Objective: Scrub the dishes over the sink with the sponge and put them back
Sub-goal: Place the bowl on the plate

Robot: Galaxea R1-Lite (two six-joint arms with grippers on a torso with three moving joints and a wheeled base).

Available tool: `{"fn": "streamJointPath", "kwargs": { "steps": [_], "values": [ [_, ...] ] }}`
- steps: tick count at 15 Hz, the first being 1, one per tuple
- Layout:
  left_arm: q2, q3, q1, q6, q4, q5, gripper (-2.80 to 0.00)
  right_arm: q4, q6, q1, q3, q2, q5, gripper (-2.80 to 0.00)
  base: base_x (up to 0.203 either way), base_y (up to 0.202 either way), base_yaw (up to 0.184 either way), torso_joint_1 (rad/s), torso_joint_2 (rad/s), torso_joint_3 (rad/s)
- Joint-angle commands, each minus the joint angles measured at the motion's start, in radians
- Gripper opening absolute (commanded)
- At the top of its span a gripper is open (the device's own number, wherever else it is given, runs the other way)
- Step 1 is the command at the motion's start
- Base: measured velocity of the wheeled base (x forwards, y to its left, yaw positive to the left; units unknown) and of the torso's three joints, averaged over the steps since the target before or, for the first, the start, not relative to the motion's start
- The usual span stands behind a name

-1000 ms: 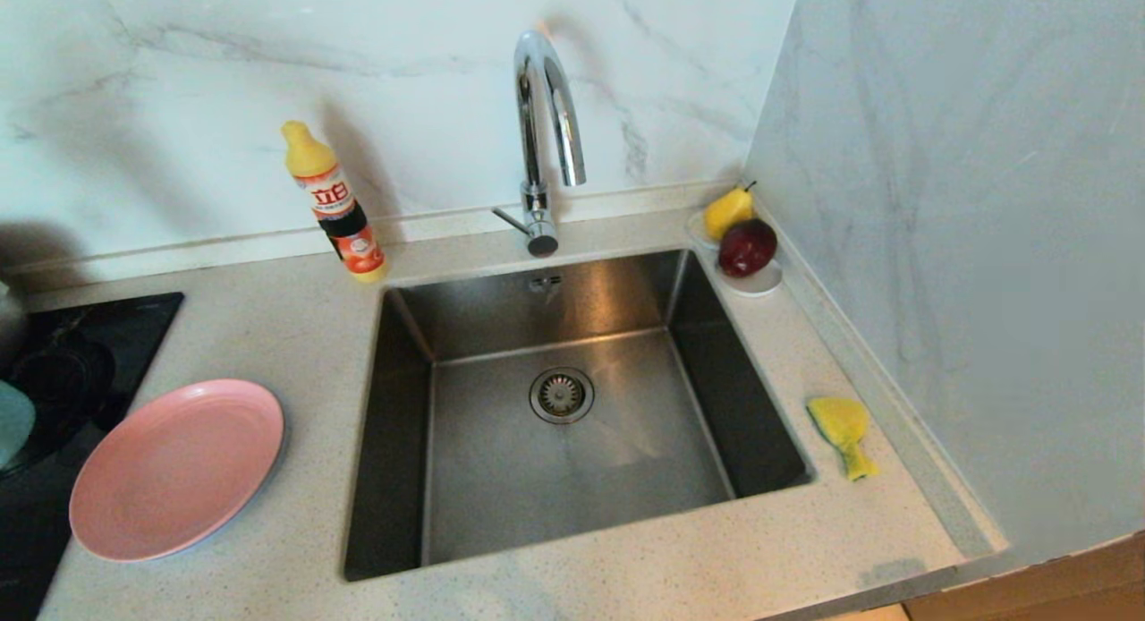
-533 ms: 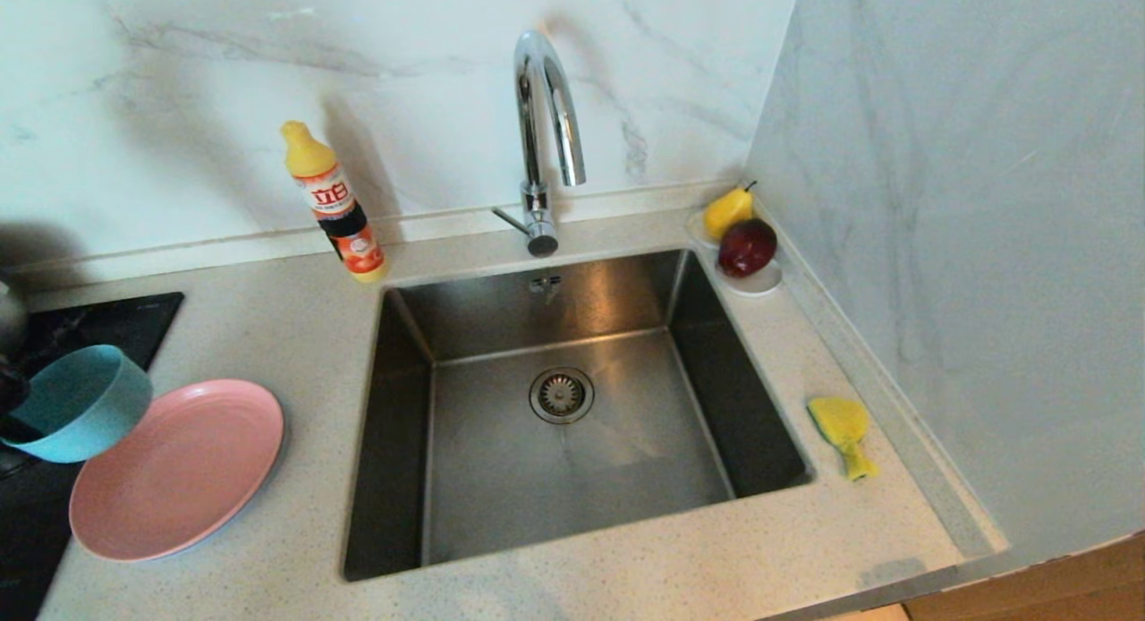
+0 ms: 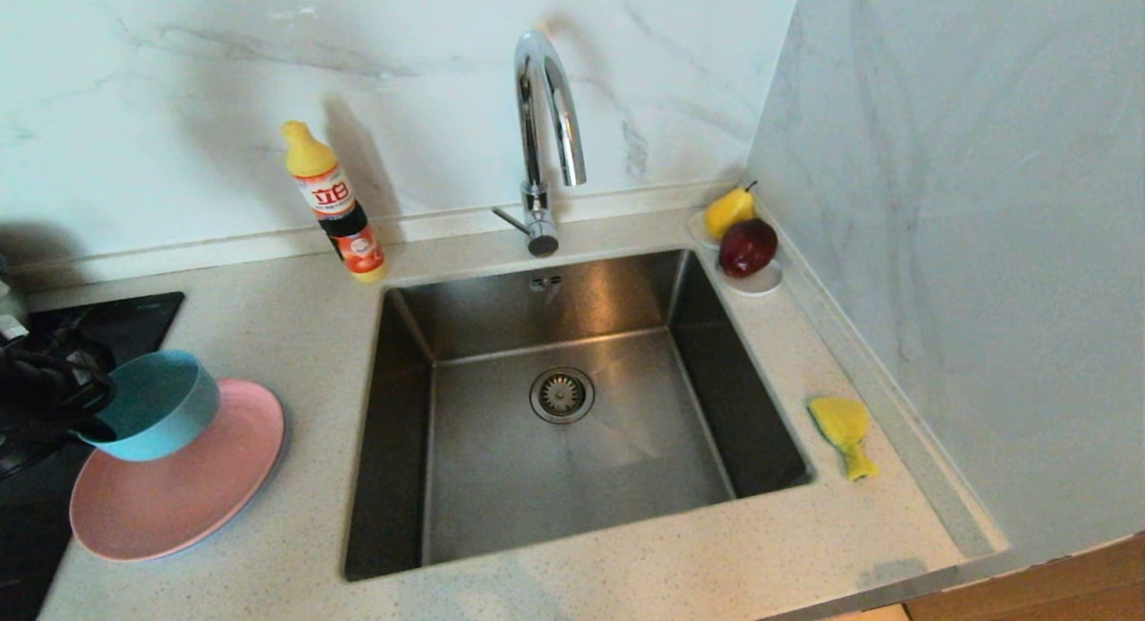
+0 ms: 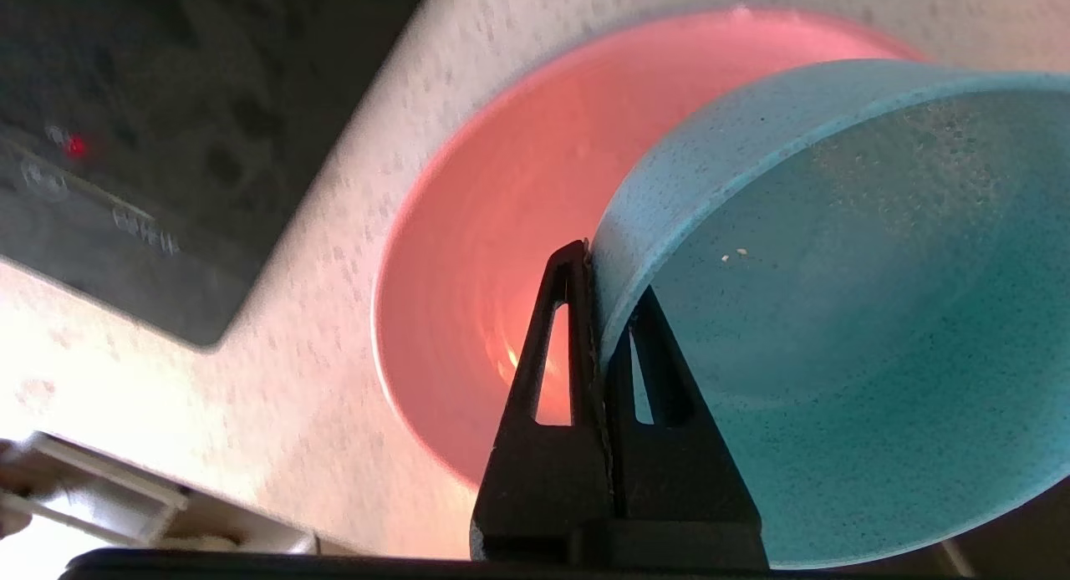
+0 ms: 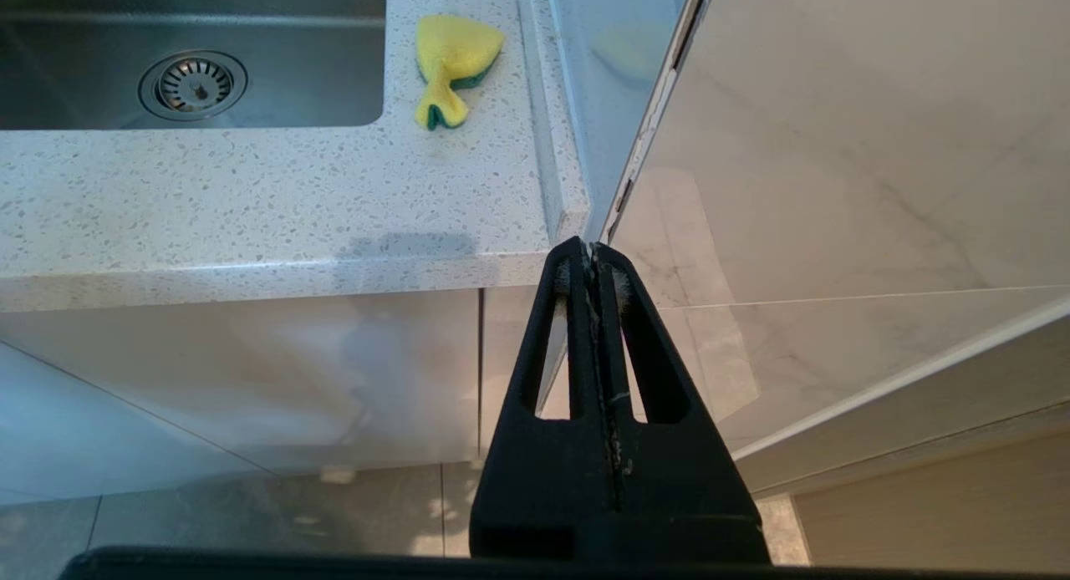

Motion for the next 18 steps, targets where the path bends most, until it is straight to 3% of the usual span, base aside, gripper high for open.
{"fn": "streamJointPath", "kwargs": {
  "steps": [1,6,9,12,18],
  "values": [
    [0.013,0.028,-0.027,-0.004,-0.022,0.021,-2.8,0.0,-0.001,0.0,0.0,0.001,0.0,-2.8,0.0,0.0,0.0,0.0,0.0,0.0],
    [0.008,0.05,-0.075,-0.037,-0.024,0.028,-2.8,0.0,-0.001,0.0,0.0,0.001,0.0,-2.8,0.0,0.0,0.0,0.0,0.0,0.0],
    [0.012,0.069,-0.076,-0.037,-0.057,0.03,-2.8,0.0,-0.001,0.0,0.0,0.001,0.001,-2.8,0.0,0.0,0.0,0.0,0.0,0.0],
    [0.01,0.109,-0.076,-0.036,-0.146,0.091,-2.8,0.0,-0.001,0.0,0.0,0.001,0.0,-2.8,0.0,0.0,0.0,0.0,0.0,0.0],
    [0.003,0.11,-0.076,-0.027,-0.146,0.093,-2.8,0.0,-0.001,0.0,0.0,0.001,0.0,-2.8,0.0,0.0,0.0,0.0,0.0,0.0]
  ]
}}
